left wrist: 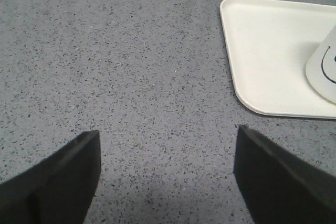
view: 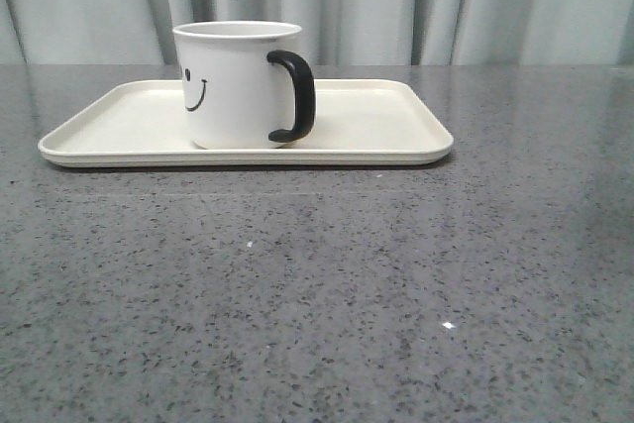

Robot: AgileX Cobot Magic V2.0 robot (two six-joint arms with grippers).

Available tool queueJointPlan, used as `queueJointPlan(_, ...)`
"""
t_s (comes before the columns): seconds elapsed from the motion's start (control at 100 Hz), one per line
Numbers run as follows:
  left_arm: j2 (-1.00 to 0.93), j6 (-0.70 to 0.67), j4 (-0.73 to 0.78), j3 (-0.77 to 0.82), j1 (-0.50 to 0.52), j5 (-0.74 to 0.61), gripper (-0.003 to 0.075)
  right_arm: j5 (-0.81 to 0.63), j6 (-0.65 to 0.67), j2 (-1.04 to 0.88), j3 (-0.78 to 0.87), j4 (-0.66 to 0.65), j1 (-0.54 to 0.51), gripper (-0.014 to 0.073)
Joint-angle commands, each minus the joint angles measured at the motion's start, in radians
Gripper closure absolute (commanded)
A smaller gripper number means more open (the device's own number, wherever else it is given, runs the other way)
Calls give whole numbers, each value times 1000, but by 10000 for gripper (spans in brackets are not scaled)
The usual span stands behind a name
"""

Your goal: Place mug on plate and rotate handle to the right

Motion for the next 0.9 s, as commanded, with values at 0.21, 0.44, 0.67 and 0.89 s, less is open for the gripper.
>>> queueJointPlan(0.21, 1, -7, 12, -26, 3, -70, 208, -92, -15, 234, -212, 6, 229, -55)
queueJointPlan(0.44, 1, -7, 12, -26, 3, -70, 208, -129, 179, 462, -390, -246, 430, -55)
queueJointPlan(0.67, 1, -7, 10, -26, 3, -70, 208, -121, 357, 661, -589, -475, 551, -55)
queueJointPlan(0.89, 1, -7, 7, -26, 3, -70, 208, -102, 400, 807, -735, -501, 556, -55)
